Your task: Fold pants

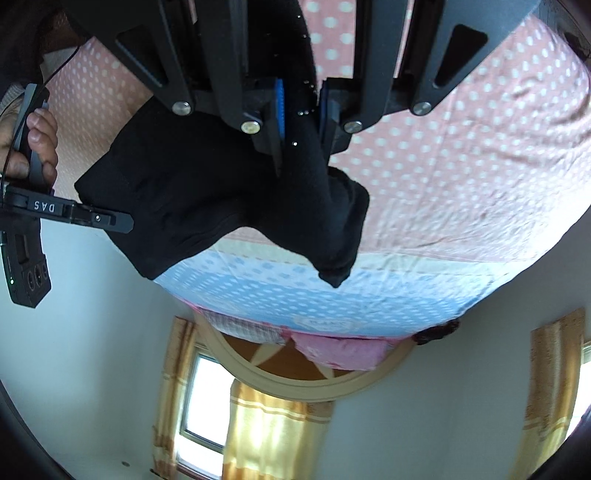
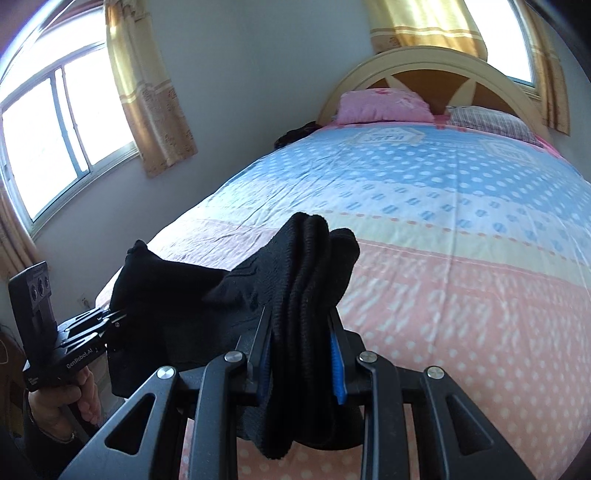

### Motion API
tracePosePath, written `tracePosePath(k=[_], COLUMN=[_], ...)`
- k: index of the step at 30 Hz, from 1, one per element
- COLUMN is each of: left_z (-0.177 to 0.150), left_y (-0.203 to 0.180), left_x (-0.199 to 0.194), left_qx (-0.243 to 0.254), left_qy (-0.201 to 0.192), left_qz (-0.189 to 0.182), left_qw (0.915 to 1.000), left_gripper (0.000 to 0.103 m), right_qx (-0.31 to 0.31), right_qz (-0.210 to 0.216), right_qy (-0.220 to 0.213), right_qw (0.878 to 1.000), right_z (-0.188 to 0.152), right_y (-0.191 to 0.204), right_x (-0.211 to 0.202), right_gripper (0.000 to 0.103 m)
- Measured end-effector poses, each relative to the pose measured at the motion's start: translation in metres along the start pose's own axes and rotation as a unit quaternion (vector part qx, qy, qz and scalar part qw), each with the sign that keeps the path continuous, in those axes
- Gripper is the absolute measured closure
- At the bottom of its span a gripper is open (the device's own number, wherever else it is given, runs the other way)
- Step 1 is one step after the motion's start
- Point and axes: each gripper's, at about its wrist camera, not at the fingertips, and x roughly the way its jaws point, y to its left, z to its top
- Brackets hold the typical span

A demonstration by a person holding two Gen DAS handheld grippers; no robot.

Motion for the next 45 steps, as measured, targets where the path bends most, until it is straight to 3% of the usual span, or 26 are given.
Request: tracePosePath(k=[5, 17, 33, 39, 41, 43, 45], left_z=[0.000, -0.012, -0.025, -0.033, -0.036, -0.039, -0.044], left_y=[0.026, 0.072, 0.092, 0.087, 0.085, 0.083, 0.084], left_x=[-0.002, -0.004, 0.014, 0.023, 0.024, 0.027, 0.028], left_qx=[-0.022, -0.058, -0.081, -0.072, -0.068, -0.064, -0.061], left_qy=[-0.008, -0.002, 0.032, 0.046, 0.045, 0.046, 0.048], left_qz=[0.026, 0.048, 0.051, 0.075, 0.092, 0.104, 0.112], left_qw=[0.9994, 0.9971, 0.9949, 0.9935, 0.9924, 0.9914, 0.9906], left_gripper=[0.089, 0.089, 0.088, 0.069, 0.053, 0.041, 0.034], right_qx=[0.000, 0.024, 0.046, 0.081, 0.089, 0.096, 0.108], right_qz=[0.014, 0.029, 0.023, 0.011, 0.004, -0.002, -0.002], right_qy=[0.010, 0.038, 0.057, 0.078, 0.082, 0.078, 0.078], right_qw=[1.000, 0.999, 0.997, 0.994, 0.993, 0.992, 0.991], right_z=[0.009, 0.010, 0.003, -0.007, -0.013, -0.017, -0.020], right_y=[0.006, 0.015, 0.002, -0.021, -0.027, -0.031, -0.036], right_x=[0.031, 0.098, 0.123, 0.131, 0.133, 0.132, 0.131], right_gripper=[0.076, 0.076, 0.076, 0.068, 0.061, 0.052, 0.049])
